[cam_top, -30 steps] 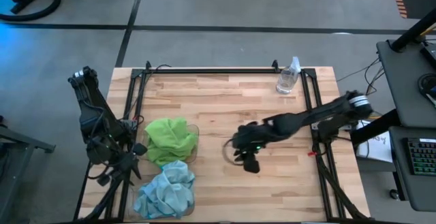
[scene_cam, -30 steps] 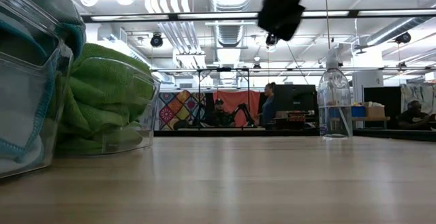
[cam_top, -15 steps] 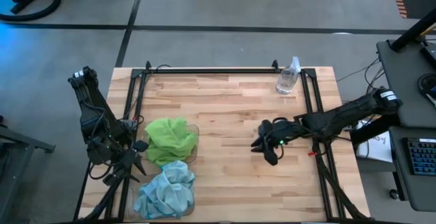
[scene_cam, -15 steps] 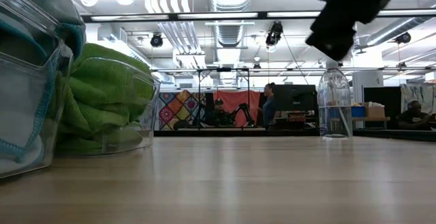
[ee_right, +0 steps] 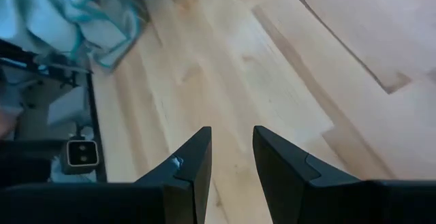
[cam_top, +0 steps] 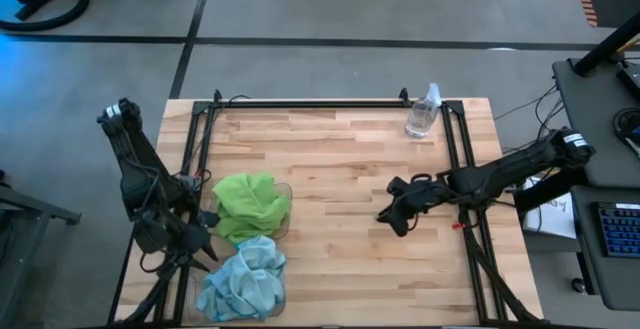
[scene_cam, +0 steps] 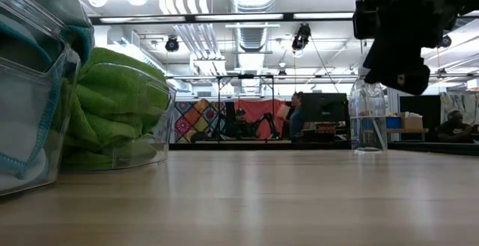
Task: Sort microfiber towel by color & place in baskets
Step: Return to Home Position
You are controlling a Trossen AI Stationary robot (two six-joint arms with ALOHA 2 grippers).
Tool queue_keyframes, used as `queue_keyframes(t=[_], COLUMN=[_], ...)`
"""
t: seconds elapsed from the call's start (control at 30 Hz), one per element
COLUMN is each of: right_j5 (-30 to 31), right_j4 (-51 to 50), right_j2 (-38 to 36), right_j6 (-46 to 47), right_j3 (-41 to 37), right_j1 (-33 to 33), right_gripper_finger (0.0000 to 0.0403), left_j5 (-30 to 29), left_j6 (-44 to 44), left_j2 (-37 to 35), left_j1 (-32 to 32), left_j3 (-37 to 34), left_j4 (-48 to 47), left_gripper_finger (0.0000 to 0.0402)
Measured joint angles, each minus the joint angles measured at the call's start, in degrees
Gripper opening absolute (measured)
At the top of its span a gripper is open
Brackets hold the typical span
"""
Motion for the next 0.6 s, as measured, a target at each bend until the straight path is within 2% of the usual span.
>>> queue_keyframes(t=[0.1,0.17,0.27,0.33,0.4,0.5,0.6], right_j5=[-0.1,0.4,1.8,1.9,1.9,2.7,3.0], right_j4=[0.1,0.0,0.1,0.1,0.7,1.0,3.8], right_j2=[1.0,1.2,1.1,0.9,0.6,-0.1,-1.0], right_j6=[2.2,0.3,-4.9,-8.0,-11.2,-16.2,-19.7], right_j3=[0.0,0.0,0.0,0.0,0.0,0.0,-0.4], right_j1=[0.0,0.1,0.5,0.8,0.8,0.8,0.8], right_gripper_finger=[0.0102,0.0102,0.0102,0.0102,0.0102,0.0102,0.0102], left_j5=[-2.8,-7.2,-13.5,-16.4,-15.7,-12.2,-9.0], left_j6=[0.2,3.1,13.6,13.4,10.7,14.8,12.5], left_j2=[1.3,1.7,2.3,3.1,4.2,4.7,3.2], left_j1=[0.2,0.3,0.4,0.4,0.4,0.3,0.3], left_j3=[0.1,0.8,2.7,2.9,2.8,3.0,2.8], left_j4=[0.7,0.3,-0.6,2.7,5.4,3.9,4.1], left_gripper_finger=[0.0123,0.0123,0.0123,0.0123,0.0123,0.0123,0.0123])
